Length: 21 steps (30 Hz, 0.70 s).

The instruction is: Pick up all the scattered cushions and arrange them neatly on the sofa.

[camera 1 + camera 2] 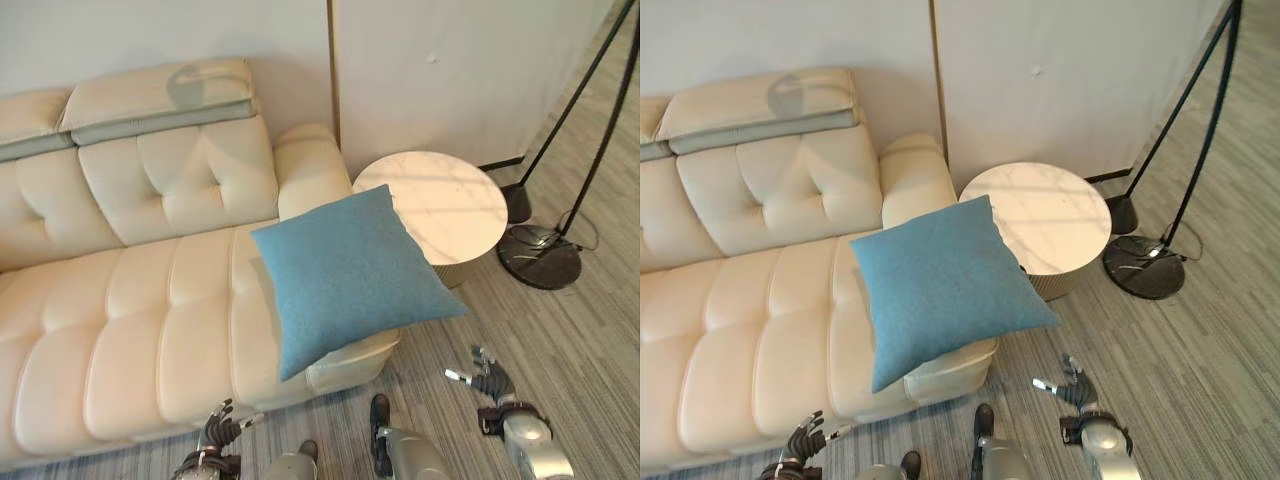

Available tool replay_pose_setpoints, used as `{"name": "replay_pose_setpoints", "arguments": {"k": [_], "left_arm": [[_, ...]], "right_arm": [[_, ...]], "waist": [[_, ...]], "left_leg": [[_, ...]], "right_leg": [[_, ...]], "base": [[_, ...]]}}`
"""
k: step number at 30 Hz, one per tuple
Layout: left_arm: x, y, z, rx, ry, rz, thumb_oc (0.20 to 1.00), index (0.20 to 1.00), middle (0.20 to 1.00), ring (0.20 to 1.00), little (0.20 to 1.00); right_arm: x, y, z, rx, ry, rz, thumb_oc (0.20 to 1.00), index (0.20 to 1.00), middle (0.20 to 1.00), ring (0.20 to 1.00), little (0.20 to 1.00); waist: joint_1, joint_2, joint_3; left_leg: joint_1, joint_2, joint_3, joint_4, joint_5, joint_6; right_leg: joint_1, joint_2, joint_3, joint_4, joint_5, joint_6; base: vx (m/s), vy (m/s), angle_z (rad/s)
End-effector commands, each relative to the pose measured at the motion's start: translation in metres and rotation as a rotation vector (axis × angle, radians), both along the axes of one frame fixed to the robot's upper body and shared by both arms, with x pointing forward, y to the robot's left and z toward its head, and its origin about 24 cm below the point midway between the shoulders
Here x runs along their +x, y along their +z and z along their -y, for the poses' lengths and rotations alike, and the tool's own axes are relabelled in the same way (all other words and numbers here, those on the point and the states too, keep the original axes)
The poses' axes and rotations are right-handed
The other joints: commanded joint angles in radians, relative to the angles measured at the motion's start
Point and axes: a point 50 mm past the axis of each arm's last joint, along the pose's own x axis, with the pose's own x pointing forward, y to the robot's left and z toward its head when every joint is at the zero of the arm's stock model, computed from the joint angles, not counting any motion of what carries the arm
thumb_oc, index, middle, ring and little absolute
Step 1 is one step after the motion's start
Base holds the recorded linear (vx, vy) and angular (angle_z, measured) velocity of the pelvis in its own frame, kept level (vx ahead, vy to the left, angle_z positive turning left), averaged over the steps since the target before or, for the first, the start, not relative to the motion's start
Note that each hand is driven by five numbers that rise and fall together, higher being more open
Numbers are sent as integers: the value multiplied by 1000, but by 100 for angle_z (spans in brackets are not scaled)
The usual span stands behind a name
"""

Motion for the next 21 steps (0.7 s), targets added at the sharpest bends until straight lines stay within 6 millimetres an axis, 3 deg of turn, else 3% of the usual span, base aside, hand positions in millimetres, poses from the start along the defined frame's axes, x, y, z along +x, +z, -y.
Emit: {"name": "replay_pose_setpoints", "arguments": {"k": [1, 4, 6, 7, 8, 11, 16, 18, 19, 20, 21], "left_arm": [[17, 22, -19, 36, 20, 130, 1000, 1000, 1000, 1000, 1000], [26, 30, -23, 52, 15, 169, 1000, 1000, 1000, 1000, 1000], [30, 35, -27, 65, 27, 193, 1000, 1000, 1000, 1000, 1000], [30, 35, -27, 65, 27, 192, 1000, 1000, 1000, 1000, 1000], [29, 39, -33, 77, 36, 206, 1000, 1000, 1000, 1000, 1000], [33, 44, -39, 84, 49, 230, 1000, 1000, 1000, 1000, 1000], [47, 54, -43, 68, 64, 279, 1000, 1000, 1000, 1000, 1000], [57, 59, -41, 55, 66, 306, 1000, 1000, 1000, 1000, 1000], [75, 68, -33, 31, 49, 358, 1000, 1000, 1000, 1000, 1000], [75, 68, -33, 31, 49, 358, 1000, 1000, 1000, 1000, 1000], [94, 79, -24, 16, 29, 414, 1000, 1000, 1000, 1000, 1000]], "right_arm": [[-4, 12, 14, -21, -41, 65, 1000, 1000, 1000, 1000, 1000], [-2, 20, 24, -57, -67, 85, 1000, 1000, 1000, 1000, 1000], [4, 31, 31, -95, -66, 121, 1000, 1000, 1000, 1000, 1000], [4, 31, 31, -95, -66, 120, 1000, 1000, 1000, 1000, 1000], [14, 53, 42, -176, -41, 190, 1000, 1000, 1000, 1000, 1000], [29, 72, 50, -238, -14, 238, 1000, 1000, 1000, 1000, 1000], [49, 84, 57, -269, -3, 241, 1000, 1000, 1000, 1000, 1000], [59, 85, 57, -264, -6, 232, 1000, 1000, 1000, 1000, 1000], [76, 92, 51, -234, -2, 251, 1000, 1000, 1000, 1000, 1000], [76, 92, 51, -234, -2, 252, 1000, 1000, 1000, 1000, 1000], [93, 98, 46, -198, -12, 268, 1000, 1000, 1000, 1000, 1000]], "waist": [[-15, -12, -37], [-17, -18, -49], [-10, -28, -52], [-10, -28, -48], [-2, -22, -66], [13, -31, -72], [33, -48, -72], [41, -54, -67], [49, -56, -46], [49, -56, -46], [55, -54, -26]], "left_leg": [[37, 34, 109, -72, 31, -64], [1, 82, 190, -126, 104, -81], [-24, 96, 207, -136, 132, -91], [-19, 96, 207, -134, 129, -92], [22, 99, 216, -208, 148, -98], [57, 95, 212, -245, 156, -100], [73, 95, 224, -283, 167, -100], [69, 96, 223, -296, 172, -101], [51, 96, 219, -306, 180, -102], [51, 96, 219, -306, 180, -102], [12, 96, 211, -314, 193, -106]], "right_leg": [[128, -50, 14, -34, -77, 81], [155, -51, -21, -54, -88, 78], [176, -47, -29, -65, -95, 74], [181, -48, -29, -64, -98, 74], [208, -26, -42, -78, -105, 74], [227, -16, -32, -97, -107, 73], [228, -7, -31, -117, -103, 74], [220, -4, -34, -122, -102, 74], [196, -2, -36, -120, -100, 73], [195, -2, -36, -120, -100, 73], [147, -3, -41, -114, -92, 73]], "base": [[98, -96, 67], [115, -58, 40], [121, -41, 56], [234, -38, 13], [245, -13, -4], [203, -6, -14], [90, -17, -9], [-3, -32, -6], [-57, -24, -5], [-146, -32, 7], [-90, -8, 14]]}}
